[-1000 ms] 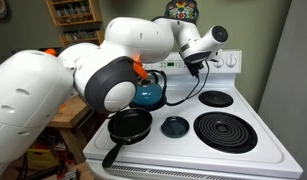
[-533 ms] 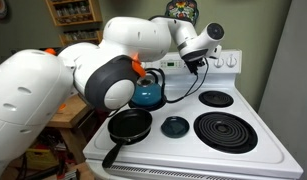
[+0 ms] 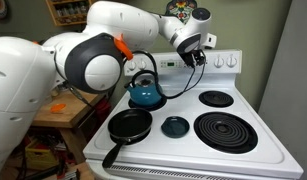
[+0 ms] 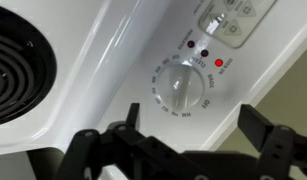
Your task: Turn the third knob on the stove to the right
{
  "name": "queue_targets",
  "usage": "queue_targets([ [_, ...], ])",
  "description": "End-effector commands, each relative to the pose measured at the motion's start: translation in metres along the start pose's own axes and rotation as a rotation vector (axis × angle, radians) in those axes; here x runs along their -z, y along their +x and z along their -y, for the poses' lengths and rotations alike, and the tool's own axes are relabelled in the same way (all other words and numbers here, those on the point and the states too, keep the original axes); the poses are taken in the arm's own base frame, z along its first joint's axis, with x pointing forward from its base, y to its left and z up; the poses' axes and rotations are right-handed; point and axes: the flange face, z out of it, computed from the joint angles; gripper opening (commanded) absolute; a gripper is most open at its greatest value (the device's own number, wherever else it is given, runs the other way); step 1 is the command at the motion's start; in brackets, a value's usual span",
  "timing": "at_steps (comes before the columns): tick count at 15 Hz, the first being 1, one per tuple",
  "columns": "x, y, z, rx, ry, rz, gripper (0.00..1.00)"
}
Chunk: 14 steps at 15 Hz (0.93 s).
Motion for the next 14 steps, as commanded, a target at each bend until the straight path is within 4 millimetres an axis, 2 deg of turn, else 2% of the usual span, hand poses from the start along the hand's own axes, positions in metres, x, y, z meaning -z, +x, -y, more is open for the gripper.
queue_targets([
  [1, 0.024, -0.018, 0.006, -0.007, -0.136, 0.044, 1.00],
  [7, 0.058, -0.043, 0.038, 0.024, -0.216, 0.093, 1.00],
  [14, 0.101, -0.065, 0.055, 0.083, -0.472, 0.095, 1.00],
])
